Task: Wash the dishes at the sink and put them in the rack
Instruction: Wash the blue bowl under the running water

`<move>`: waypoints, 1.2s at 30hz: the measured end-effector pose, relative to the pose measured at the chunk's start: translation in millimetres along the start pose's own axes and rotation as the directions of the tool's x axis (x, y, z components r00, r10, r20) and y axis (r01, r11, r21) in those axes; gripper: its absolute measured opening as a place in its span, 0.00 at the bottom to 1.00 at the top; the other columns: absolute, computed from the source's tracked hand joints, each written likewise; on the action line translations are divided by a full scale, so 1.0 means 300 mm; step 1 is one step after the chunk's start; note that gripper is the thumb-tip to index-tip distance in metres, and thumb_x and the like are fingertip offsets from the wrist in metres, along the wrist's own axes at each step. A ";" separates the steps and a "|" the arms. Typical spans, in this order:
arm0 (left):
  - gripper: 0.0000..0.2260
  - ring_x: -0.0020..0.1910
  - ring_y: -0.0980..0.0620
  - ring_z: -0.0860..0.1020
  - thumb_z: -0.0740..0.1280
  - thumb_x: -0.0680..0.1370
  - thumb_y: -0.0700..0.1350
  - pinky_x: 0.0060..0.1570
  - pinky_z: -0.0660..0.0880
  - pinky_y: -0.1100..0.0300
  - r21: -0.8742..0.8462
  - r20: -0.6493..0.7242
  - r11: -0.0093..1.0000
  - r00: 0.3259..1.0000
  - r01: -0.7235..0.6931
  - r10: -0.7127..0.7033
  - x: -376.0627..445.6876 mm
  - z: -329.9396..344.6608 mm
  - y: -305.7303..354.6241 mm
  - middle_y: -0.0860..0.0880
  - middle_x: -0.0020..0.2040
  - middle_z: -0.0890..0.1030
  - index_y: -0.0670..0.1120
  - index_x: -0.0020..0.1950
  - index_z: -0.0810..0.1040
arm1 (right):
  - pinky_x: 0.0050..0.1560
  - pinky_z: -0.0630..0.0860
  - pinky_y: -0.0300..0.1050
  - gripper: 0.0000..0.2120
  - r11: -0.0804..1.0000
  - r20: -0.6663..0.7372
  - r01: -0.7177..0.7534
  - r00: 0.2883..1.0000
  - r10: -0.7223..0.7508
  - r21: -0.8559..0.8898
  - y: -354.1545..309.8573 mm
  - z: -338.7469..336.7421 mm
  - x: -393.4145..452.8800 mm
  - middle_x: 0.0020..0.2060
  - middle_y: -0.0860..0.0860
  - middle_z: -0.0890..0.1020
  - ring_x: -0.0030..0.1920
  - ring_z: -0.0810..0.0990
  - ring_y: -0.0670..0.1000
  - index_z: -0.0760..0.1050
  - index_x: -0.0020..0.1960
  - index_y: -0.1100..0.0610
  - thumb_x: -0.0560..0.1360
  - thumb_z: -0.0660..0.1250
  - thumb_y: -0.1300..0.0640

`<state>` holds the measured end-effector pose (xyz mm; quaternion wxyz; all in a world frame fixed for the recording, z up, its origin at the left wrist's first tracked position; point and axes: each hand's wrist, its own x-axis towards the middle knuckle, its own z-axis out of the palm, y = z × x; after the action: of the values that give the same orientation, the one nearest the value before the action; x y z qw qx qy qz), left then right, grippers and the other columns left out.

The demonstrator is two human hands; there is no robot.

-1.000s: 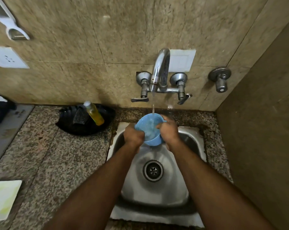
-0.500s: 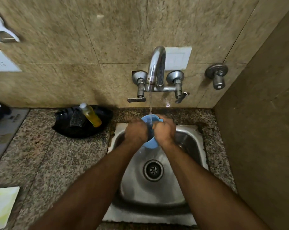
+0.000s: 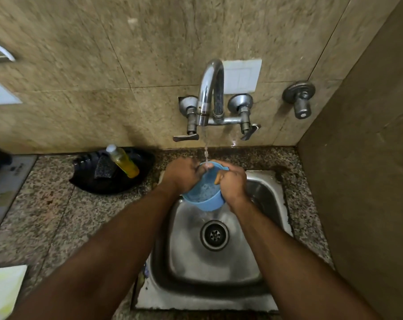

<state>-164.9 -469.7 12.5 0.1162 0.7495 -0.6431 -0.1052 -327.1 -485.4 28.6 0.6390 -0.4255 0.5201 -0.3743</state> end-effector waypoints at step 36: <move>0.23 0.49 0.42 0.85 0.63 0.65 0.47 0.50 0.83 0.41 -0.701 0.181 0.538 0.846 0.468 -0.501 -0.137 -0.079 0.083 0.45 0.51 0.86 0.49 0.59 0.82 | 0.49 0.82 0.54 0.10 0.365 0.268 0.344 0.932 -0.244 -0.865 -0.034 -0.024 0.156 0.46 0.59 0.84 0.47 0.82 0.62 0.76 0.55 0.51 0.79 0.65 0.47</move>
<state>-187.1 -431.9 43.1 0.3811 0.7912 -0.3129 -0.3617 -326.2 -533.1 21.1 0.2575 -0.8028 0.5231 -0.1248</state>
